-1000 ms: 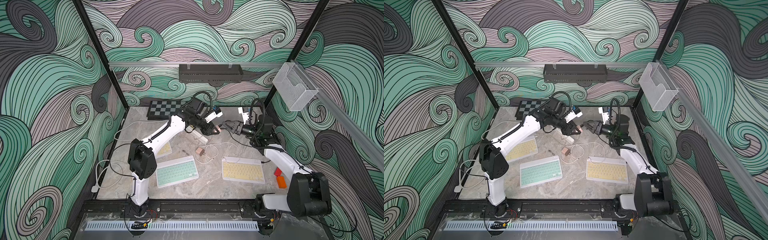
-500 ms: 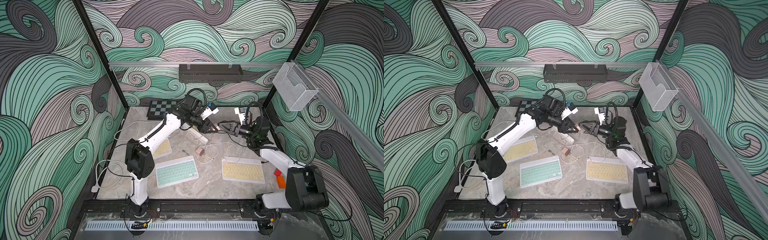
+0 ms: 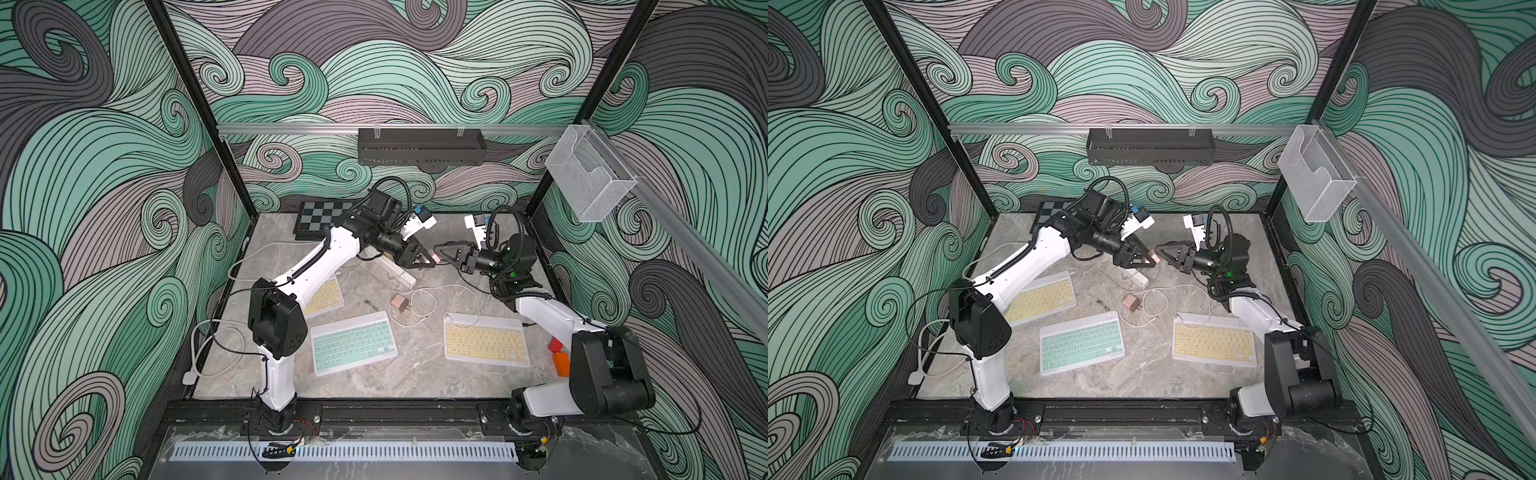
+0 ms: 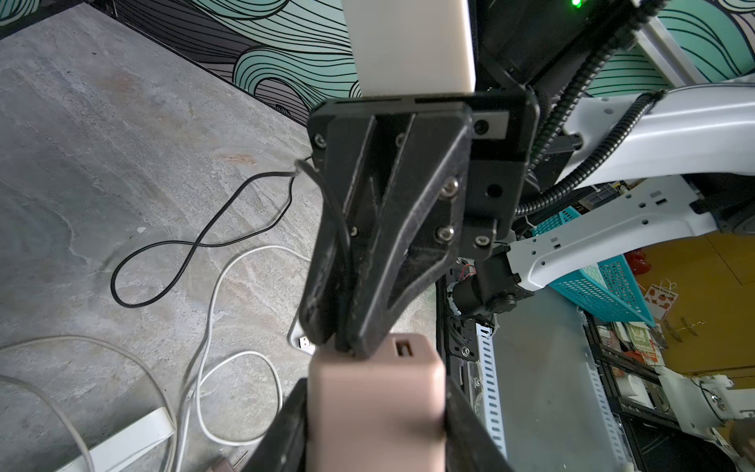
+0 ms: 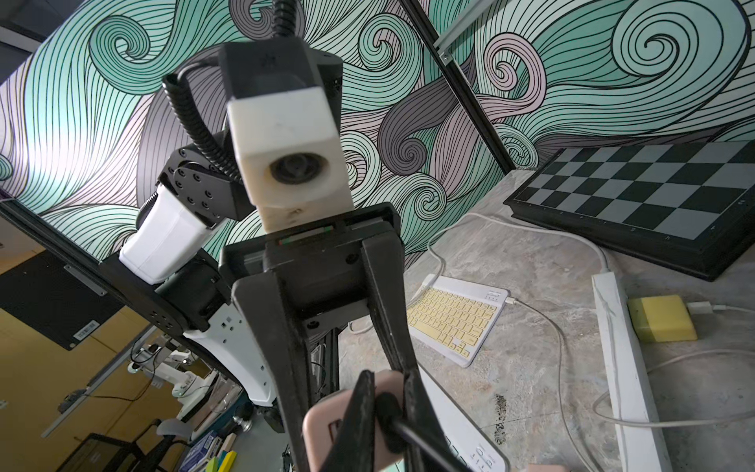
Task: Unplug the wireless keyboard
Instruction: Remove the power cord from the plug.
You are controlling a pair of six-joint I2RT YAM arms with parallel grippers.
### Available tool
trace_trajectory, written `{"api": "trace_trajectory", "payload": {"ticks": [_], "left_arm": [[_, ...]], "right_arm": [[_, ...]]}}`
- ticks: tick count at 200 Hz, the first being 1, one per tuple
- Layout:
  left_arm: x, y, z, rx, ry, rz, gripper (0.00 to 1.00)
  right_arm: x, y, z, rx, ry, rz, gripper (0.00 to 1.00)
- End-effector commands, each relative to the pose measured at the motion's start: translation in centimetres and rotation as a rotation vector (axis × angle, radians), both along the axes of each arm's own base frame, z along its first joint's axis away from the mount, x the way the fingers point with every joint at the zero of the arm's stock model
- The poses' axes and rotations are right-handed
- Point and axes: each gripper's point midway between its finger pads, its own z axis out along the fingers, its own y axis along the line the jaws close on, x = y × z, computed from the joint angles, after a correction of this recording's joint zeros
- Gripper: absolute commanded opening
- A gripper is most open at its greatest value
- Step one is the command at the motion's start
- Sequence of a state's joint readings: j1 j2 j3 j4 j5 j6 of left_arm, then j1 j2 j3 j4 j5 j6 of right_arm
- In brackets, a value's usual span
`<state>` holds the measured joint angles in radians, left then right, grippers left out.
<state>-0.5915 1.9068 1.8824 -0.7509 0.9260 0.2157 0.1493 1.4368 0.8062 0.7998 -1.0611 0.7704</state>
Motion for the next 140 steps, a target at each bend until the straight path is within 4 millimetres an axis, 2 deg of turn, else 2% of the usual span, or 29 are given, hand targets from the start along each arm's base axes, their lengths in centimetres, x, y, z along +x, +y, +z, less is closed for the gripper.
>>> {"api": "trace_trajectory", "payload": {"ticks": [1,33,50,60,104,140], "left_arm": [[-0.5,0.1,2.9,-0.078,-0.054,-0.033,0.27],[-0.6,0.2,3.3,-0.092,-0.054,-0.041,0.23],[-1.0,0.3,3.4,-0.094,-0.055,-0.055,0.11],[-1.3,0.4,3.5,-0.095,-0.058,-0.064,0.0],[-1.3,0.8,2.7,-0.071,-0.053,-0.043,0.0],[-1.0,1.2,1.1,0.0,-0.013,-0.011,0.0]], "right_arm": [[-1.0,0.8,0.8,0.006,-0.031,0.072,0.1],[-0.9,0.8,1.1,0.008,-0.04,0.073,0.0],[-0.8,0.8,1.6,0.012,-0.047,0.071,0.0],[-0.6,0.8,1.8,0.015,-0.049,0.056,0.0],[0.7,-0.4,2.8,0.022,-0.069,-0.055,0.0],[1.2,-0.8,2.1,-0.06,-0.086,-0.103,0.0]]}}
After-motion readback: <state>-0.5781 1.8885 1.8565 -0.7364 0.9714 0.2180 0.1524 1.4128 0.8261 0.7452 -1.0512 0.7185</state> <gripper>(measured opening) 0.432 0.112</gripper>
